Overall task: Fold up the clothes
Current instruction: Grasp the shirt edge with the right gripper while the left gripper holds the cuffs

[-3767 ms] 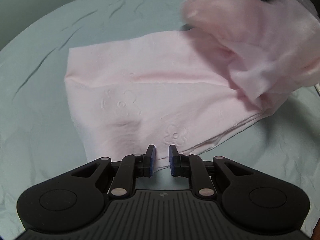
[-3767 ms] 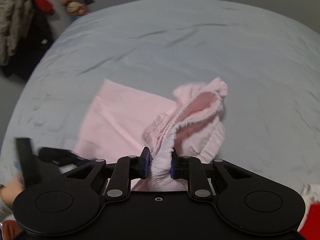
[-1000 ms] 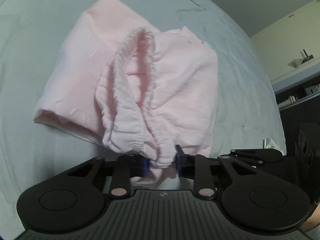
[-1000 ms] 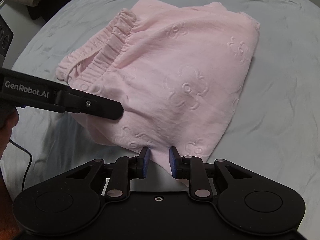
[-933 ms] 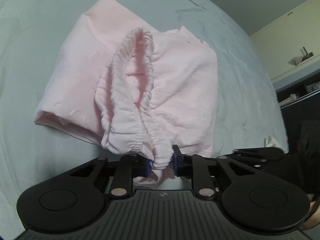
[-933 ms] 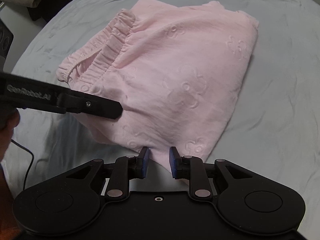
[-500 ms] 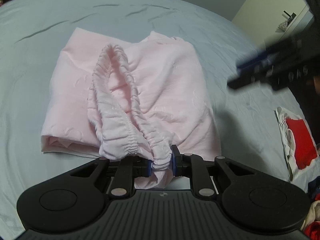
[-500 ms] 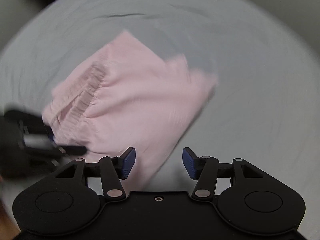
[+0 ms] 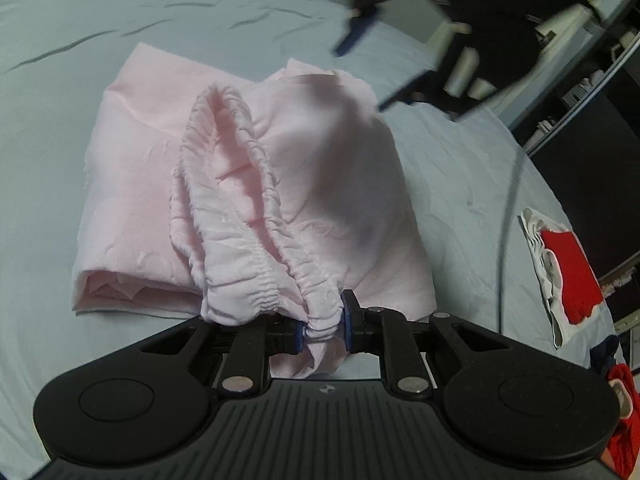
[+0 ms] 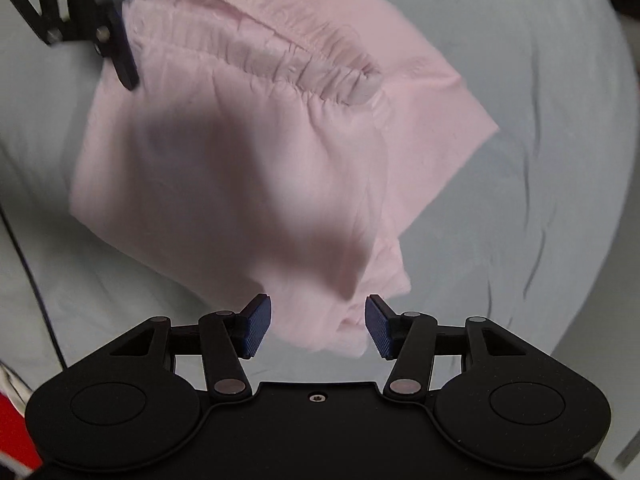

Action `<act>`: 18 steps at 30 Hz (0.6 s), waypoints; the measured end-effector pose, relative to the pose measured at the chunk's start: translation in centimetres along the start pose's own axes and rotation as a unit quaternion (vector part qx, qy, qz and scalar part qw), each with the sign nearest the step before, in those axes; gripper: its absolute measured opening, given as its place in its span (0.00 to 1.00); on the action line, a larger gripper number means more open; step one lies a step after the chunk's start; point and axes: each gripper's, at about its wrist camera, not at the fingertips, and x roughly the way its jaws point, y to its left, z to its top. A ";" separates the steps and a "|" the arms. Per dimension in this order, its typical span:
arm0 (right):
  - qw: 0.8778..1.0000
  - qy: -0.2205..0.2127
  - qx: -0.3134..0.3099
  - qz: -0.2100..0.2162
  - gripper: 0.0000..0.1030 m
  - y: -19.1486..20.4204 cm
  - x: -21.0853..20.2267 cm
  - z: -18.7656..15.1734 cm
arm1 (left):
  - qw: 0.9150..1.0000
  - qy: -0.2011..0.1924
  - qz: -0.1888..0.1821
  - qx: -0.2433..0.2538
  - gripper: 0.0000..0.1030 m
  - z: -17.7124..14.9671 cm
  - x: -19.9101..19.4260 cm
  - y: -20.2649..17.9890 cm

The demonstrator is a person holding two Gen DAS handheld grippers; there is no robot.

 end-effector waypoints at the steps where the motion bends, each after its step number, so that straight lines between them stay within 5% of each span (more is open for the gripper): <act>1: 1.000 0.000 -0.015 0.001 0.50 -0.5 0.4 0.4 | 1.000 -0.005 -0.006 -0.003 0.16 -0.2 -0.1 0.2; 5: 0.998 0.003 -0.064 0.001 0.50 -1.9 1.6 2.0 | 0.999 -0.024 -0.029 -0.012 0.16 -0.9 -0.3 0.9; 12: 0.990 0.013 -0.124 0.067 0.48 -2.8 4.2 5.2 | 0.996 -0.045 -0.069 -0.046 0.16 -2.0 -0.5 2.3; 15: 0.988 0.032 -0.114 0.098 0.23 -2.5 5.1 5.5 | 0.995 -0.047 -0.073 -0.051 0.16 -2.2 -0.4 2.7; 18: 0.991 0.039 -0.082 0.093 0.09 -2.7 4.4 5.3 | 0.993 -0.058 -0.083 -0.057 0.16 -1.9 -0.7 2.9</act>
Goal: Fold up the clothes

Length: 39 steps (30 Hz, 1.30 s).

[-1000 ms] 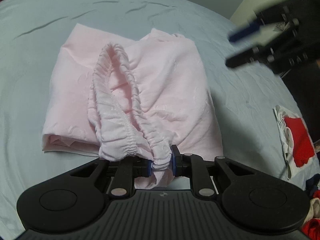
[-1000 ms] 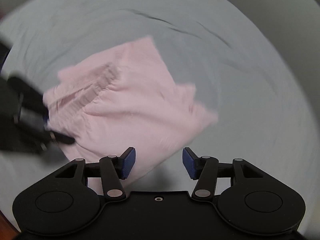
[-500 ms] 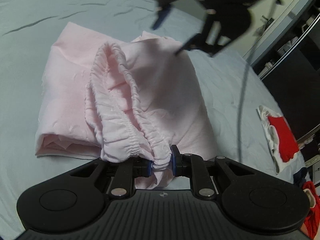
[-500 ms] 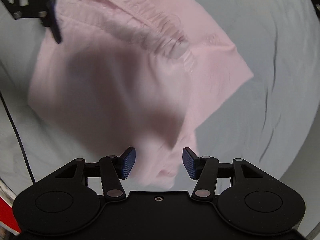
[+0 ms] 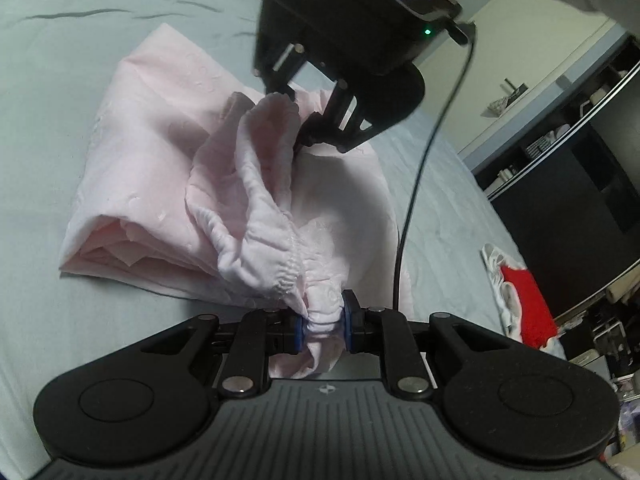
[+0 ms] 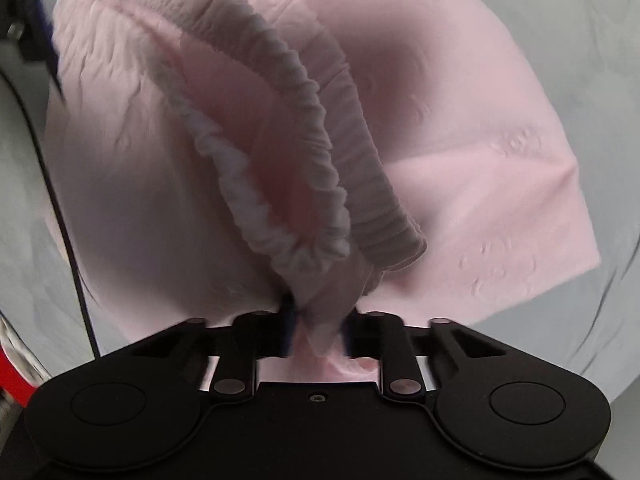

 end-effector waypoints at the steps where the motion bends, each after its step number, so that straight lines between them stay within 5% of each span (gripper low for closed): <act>1: 1.000 0.003 0.005 -0.006 0.07 0.2 -0.5 -0.3 | 1.000 -0.003 -0.002 0.000 0.16 0.1 -0.1 -0.1; 16: 0.997 0.026 0.042 -0.063 0.03 -0.7 -10.3 -3.3 | 0.997 -0.072 -0.039 0.010 0.13 1.8 -4.0 -1.5; 21: 0.995 0.017 0.044 -0.089 0.03 -3.2 -12.1 -2.1 | 0.996 -0.092 0.000 0.006 0.12 3.1 -6.2 0.0; 28: 0.994 0.002 0.046 -0.096 0.03 -6.3 -11.1 0.4 | 0.997 -0.060 0.014 -0.046 0.13 3.7 -5.6 4.8; 35: 0.994 -0.004 0.068 -0.090 0.07 -7.7 -9.2 0.8 | 0.998 -0.043 0.033 -0.042 0.29 3.9 -4.6 5.9; 39: 0.988 -0.021 0.118 -0.097 0.24 -8.3 -9.8 -0.5 | 0.997 -0.037 0.055 -0.031 0.39 4.4 -5.3 5.9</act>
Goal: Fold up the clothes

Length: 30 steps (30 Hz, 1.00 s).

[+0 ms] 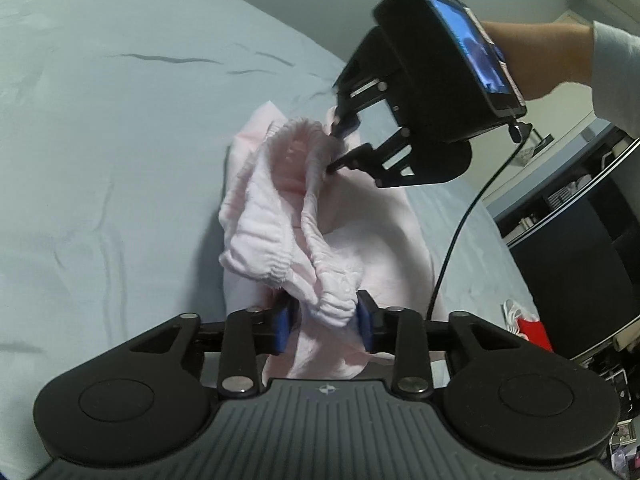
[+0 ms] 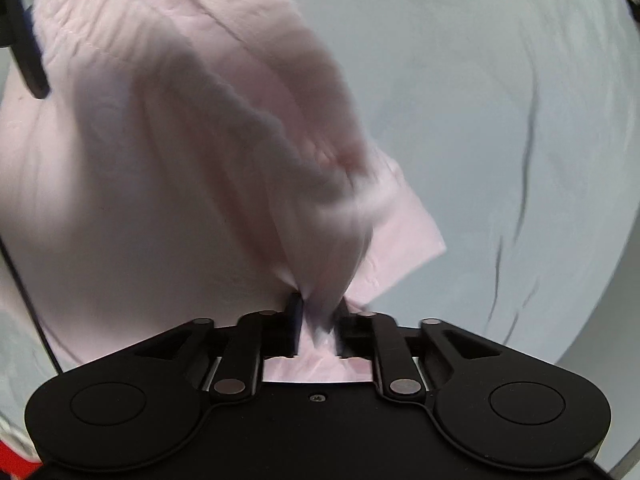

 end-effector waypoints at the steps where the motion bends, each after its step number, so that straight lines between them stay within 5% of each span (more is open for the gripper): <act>1: 1.000 0.000 0.006 -0.004 0.32 -0.1 -0.3 -0.3 | 1.000 -0.001 0.008 0.005 0.41 0.1 -0.3 0.0; 7: 0.998 -0.010 0.068 -0.010 0.42 0.2 -3.4 -3.2 | 0.996 -0.007 0.073 0.053 0.46 0.9 -2.9 -1.9; 12: 0.987 -0.009 0.160 -0.003 0.43 1.5 -6.5 -6.0 | 0.980 -0.033 0.168 0.103 0.46 1.2 -5.0 -4.2; 14: 0.979 -0.019 0.204 0.002 0.43 1.9 -7.9 -7.1 | 0.976 -0.047 0.179 0.116 0.46 1.6 -6.0 -5.2; 17: 0.947 -0.048 0.318 0.021 0.46 2.2 -10.4 -8.9 | 0.979 -0.041 0.151 0.131 0.45 2.3 -5.8 -6.1; 18: 0.926 -0.066 0.371 0.037 0.47 2.5 -11.3 -9.6 | 0.980 -0.036 0.142 0.137 0.42 2.6 -5.5 -6.4; 21: 0.889 -0.119 0.438 0.054 0.48 8.4 -13.0 -4.1 | 0.976 -0.017 0.139 0.164 0.33 3.3 -3.8 -7.4; 23: 0.863 -0.146 0.480 0.053 0.50 15.4 -11.3 -3.0 | 0.971 -0.005 0.154 0.183 0.33 3.3 -2.5 -8.2; 26: 0.813 -0.171 0.552 0.066 0.50 19.4 -5.0 -4.2 | 0.966 0.010 0.159 0.205 0.33 3.1 -0.6 -9.1; 30: 0.745 -0.243 0.618 0.060 0.51 21.6 -1.6 -7.2 | 0.962 0.046 0.170 0.208 0.33 2.5 2.2 -8.9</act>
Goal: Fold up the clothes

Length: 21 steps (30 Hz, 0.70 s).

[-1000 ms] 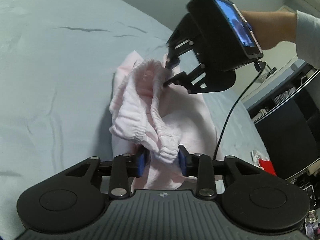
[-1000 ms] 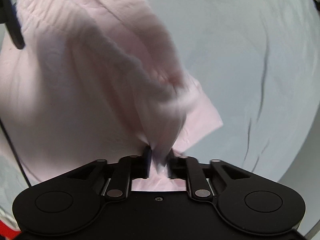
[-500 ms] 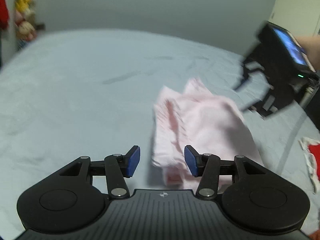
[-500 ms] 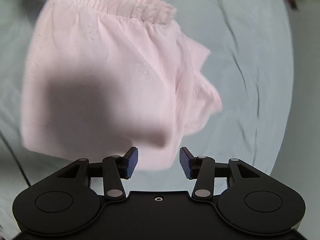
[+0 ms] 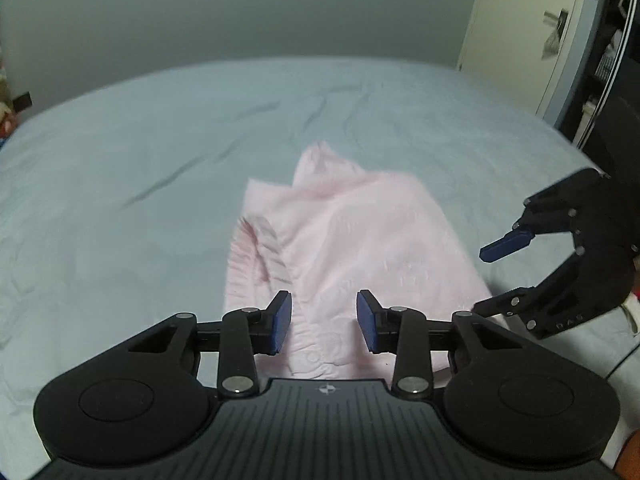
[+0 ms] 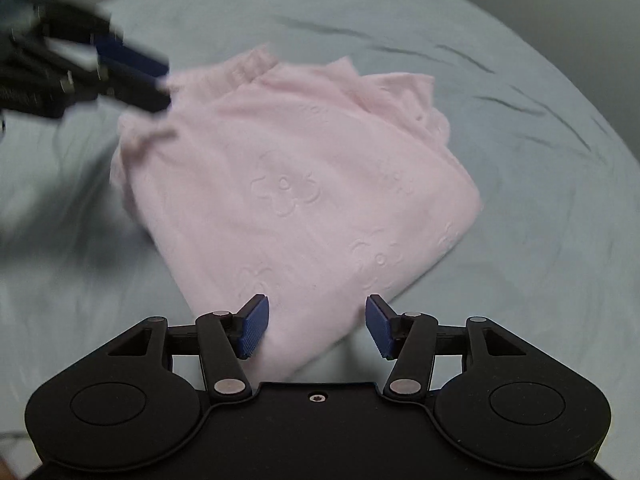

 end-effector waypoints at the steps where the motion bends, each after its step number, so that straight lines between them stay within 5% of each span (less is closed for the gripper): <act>1: 1.000 -0.016 0.007 0.008 0.51 0.0 0.3 -0.5 | 1.000 0.007 0.002 0.004 0.33 -0.2 0.5 -0.1; 12: 0.997 -0.063 0.026 0.031 0.59 -0.2 3.0 -3.3 | 0.999 0.044 0.027 0.011 0.30 -2.0 5.4 0.5; 21: 0.997 -0.053 0.048 0.007 0.61 0.1 3.0 -2.9 | 0.998 0.043 0.047 -0.006 0.32 -1.4 4.7 -0.1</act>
